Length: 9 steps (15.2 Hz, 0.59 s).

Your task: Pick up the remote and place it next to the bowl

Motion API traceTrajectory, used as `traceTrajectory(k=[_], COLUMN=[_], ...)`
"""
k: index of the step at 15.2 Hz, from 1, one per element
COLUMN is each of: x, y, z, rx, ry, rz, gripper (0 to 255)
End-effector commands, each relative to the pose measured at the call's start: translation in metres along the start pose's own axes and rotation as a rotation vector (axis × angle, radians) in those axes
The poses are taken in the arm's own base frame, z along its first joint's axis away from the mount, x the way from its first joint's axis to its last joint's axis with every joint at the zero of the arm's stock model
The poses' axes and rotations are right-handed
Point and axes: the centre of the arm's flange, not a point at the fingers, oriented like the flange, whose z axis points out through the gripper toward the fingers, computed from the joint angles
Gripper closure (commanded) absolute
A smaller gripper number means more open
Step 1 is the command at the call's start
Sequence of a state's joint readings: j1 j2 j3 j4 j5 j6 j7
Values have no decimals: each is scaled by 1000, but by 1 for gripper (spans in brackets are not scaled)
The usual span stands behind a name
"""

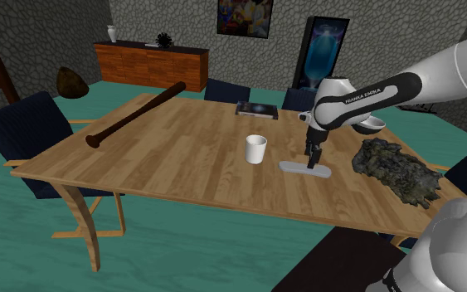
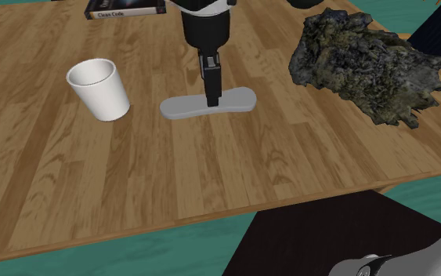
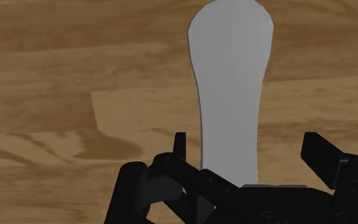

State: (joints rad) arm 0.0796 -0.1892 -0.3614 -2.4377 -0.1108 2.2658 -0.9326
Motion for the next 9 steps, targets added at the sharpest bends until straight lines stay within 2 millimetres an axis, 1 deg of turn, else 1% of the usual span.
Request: traceTrajectory(k=[1, 5, 6, 9], x=[2, 2, 2, 2], y=[3, 3, 3, 3], z=[11, 32, 41, 41], rx=[-3, -3, -3, -3], ry=[1, 1, 1, 1], rz=[-11, -11, -11, -11], gripper=[0, 0, 0, 0])
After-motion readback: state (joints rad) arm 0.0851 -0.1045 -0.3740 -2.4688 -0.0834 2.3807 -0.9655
